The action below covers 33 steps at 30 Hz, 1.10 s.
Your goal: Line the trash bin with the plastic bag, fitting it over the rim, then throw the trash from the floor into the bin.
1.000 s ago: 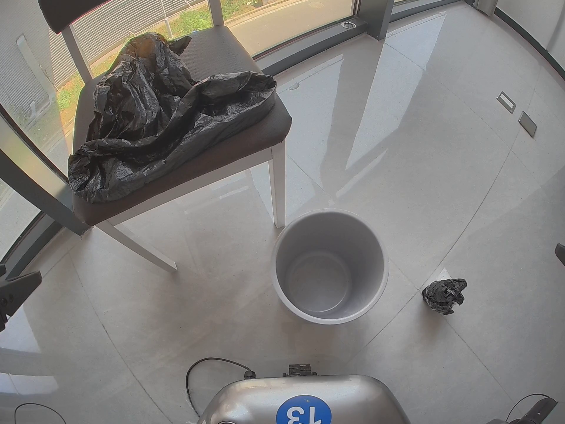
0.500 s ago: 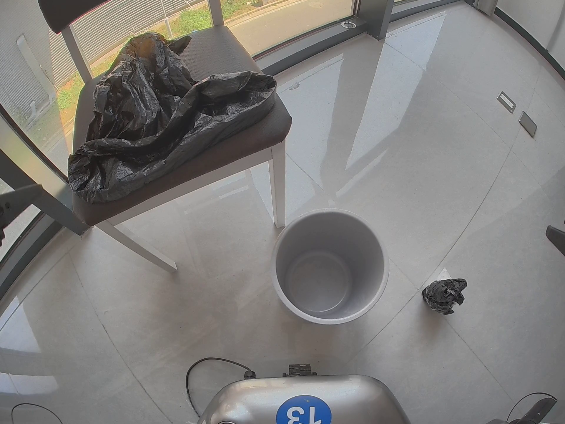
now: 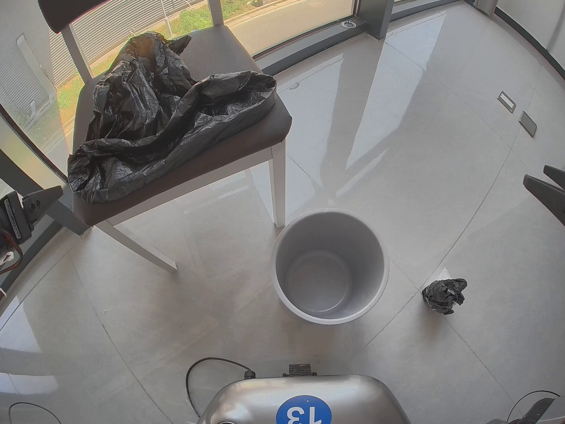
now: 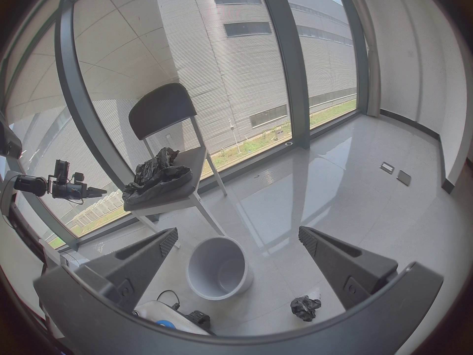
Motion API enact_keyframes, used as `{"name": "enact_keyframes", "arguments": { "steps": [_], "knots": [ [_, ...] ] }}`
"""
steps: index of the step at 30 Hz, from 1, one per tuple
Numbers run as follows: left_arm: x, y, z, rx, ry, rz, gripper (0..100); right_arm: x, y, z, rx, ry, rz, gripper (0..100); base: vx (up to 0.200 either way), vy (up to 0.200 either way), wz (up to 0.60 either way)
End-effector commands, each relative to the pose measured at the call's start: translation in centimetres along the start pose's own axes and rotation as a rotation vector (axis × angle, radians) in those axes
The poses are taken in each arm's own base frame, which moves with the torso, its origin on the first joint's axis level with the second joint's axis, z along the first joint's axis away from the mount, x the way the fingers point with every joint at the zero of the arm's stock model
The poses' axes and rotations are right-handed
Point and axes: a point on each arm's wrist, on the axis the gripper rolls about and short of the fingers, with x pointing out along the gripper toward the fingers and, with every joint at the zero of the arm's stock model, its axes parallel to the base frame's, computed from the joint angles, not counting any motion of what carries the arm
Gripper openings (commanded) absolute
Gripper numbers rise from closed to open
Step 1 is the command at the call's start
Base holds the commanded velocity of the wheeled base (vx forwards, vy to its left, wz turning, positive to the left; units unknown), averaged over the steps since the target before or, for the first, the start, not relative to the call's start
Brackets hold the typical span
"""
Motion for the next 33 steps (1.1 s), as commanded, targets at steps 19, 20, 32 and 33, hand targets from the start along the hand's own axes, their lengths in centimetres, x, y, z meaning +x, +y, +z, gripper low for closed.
{"name": "enact_keyframes", "arguments": {
  "steps": [19, 20, 32, 33],
  "knots": [
    [4.7, 0.4, -1.1, 0.045, -0.016, 0.008, 100, 2.3, 1.3, 1.7, -0.006, -0.007, 0.116, 100, 0.0, 0.0, 0.0],
    [5.2, 0.4, -1.0, 0.042, -0.013, 0.009, 100, 2.3, 1.4, 1.7, -0.007, -0.008, 0.123, 100, 0.0, 0.0, 0.0],
    [8.2, 0.0, 0.0, 0.043, -0.025, 0.047, 100, 1.8, 1.9, 1.8, -0.011, -0.02, 0.159, 100, 0.0, 0.0, 0.0],
    [8.4, 0.0, 0.1, 0.043, -0.026, 0.053, 100, 1.8, 1.9, 1.7, -0.01, -0.019, 0.159, 100, 0.0, 0.0, 0.0]
  ]
}}
